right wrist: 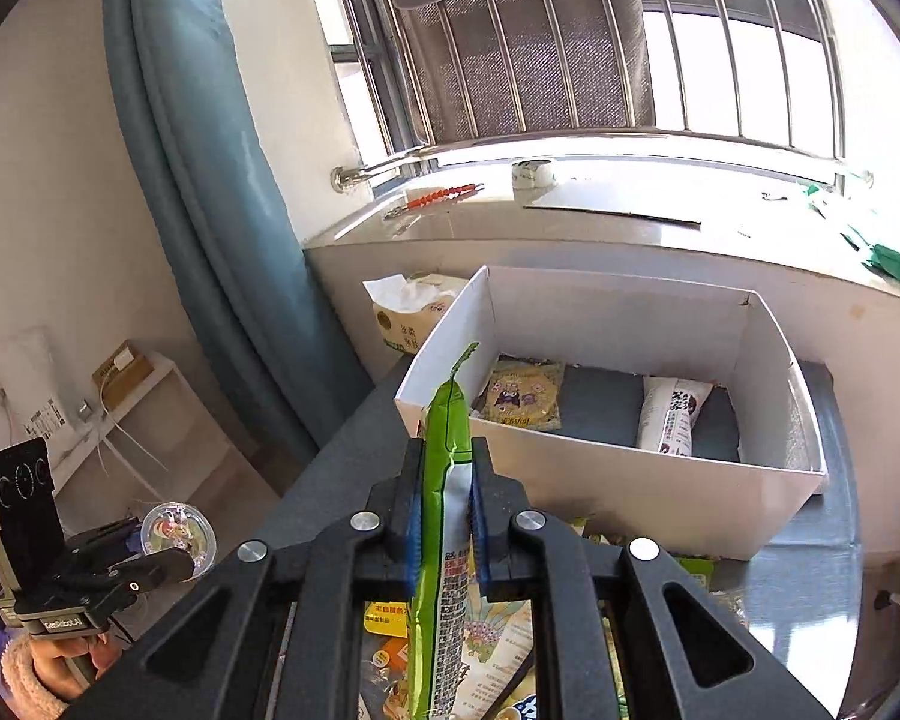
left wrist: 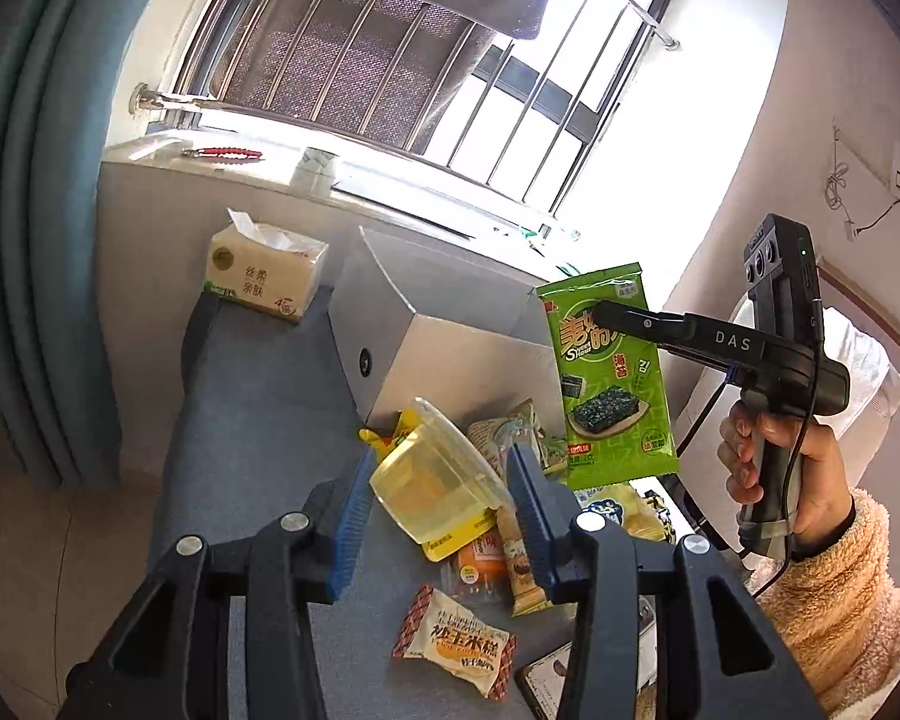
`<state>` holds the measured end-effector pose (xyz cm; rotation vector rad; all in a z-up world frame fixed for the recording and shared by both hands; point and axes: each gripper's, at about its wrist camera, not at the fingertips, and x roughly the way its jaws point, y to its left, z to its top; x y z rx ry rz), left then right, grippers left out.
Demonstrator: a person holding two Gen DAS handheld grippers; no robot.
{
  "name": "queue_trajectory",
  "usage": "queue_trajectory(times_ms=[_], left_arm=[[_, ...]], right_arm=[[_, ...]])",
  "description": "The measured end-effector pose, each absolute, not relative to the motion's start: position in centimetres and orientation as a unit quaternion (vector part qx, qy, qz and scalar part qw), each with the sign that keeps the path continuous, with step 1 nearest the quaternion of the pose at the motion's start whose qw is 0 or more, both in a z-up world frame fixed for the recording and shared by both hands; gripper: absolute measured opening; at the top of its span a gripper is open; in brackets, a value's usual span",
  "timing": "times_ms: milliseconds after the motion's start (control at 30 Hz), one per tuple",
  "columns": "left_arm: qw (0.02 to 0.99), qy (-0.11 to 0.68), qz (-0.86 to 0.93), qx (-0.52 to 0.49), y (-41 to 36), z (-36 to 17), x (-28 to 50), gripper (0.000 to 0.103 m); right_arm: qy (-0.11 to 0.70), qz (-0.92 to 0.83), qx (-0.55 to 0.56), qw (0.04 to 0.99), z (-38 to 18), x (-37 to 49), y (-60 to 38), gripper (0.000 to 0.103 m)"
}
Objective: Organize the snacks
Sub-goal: 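Grasp the jelly cup with left gripper while right grasps green seaweed pack, then drop the jelly cup and seaweed pack into the white box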
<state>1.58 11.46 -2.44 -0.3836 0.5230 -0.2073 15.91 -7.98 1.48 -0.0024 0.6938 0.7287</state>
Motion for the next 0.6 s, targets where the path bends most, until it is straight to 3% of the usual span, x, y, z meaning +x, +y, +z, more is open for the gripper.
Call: queue_trajectory(times_ms=[333, 600], left_arm=[[0.958, 0.233, -0.135, -0.099, 6.8, 6.9, 16.2, 0.049], [0.945, 0.306, -0.086, -0.077, 5.1, 4.8, 27.8, 0.05]], right_arm=[[0.28, 0.248, 0.038, 0.927, 9.1, 25.7, -14.7, 0.013], [0.336, 0.224, -0.027, 0.914, 6.2, 33.3, -13.2, 0.013]])
